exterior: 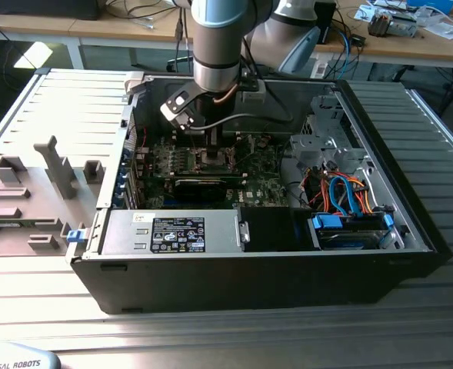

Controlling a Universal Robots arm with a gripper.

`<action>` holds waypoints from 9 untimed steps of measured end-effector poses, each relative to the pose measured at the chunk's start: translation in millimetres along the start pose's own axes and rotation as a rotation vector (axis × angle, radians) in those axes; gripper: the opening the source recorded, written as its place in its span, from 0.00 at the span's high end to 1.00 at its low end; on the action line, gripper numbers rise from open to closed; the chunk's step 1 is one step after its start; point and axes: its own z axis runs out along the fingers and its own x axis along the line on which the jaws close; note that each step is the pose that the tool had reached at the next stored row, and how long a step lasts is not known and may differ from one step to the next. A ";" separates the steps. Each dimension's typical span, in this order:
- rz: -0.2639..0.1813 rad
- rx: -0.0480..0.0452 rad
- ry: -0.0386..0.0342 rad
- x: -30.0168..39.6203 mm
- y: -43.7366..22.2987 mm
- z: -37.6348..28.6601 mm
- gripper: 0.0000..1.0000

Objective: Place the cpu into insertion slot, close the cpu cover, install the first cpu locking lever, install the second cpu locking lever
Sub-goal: 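Place the cpu into insertion slot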

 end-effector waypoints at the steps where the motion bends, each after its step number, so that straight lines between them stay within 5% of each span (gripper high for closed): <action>1: -0.001 0.0013 -0.0007 0.0 0.0 1.0 0.89; 9: -0.004 0.0021 -0.0009 0.0 0.0 2.4 0.89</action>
